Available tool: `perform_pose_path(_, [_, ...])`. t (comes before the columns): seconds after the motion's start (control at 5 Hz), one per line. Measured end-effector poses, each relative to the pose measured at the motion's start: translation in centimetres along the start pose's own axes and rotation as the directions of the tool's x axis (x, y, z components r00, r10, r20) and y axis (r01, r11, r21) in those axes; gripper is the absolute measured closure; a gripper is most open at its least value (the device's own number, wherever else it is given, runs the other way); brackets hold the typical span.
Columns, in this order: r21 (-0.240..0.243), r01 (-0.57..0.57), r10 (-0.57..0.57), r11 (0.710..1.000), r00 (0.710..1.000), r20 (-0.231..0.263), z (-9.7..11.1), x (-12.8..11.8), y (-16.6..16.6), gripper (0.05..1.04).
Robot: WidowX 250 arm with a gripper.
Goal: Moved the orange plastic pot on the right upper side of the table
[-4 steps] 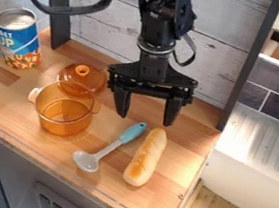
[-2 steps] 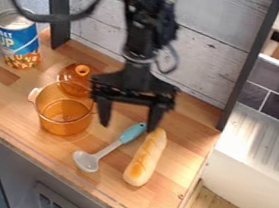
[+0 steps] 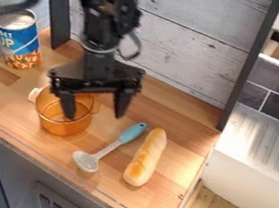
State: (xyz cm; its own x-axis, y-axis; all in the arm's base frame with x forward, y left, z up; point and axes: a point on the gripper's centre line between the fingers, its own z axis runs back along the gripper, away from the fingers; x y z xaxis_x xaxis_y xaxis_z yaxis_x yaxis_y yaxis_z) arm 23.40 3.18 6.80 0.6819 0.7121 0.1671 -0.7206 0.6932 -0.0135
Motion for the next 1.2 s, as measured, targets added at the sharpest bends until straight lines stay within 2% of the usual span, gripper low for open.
perform_pose_path(0.2, [-0.001,-0.254,0.254,0.967,0.966,0.058,0.3,0.1,2.5,0.083])
perform_pose_path(0.4, [-0.028,-0.478,0.478,0.878,0.876,0.059,-0.4,0.5,4.4,0.083])
perform_pose_path(0.6, [-0.038,-0.591,0.593,0.805,0.805,0.040,-1.4,1.1,5.2,0.083])
perform_pose_path(0.8, [-0.016,-0.656,0.656,0.755,0.754,0.035,-2.7,1.5,5.7,0.083])
perform_pose_path(1.2, [0.006,-0.717,0.716,0.697,0.696,0.056,-5.0,3.2,5.7,0.083])
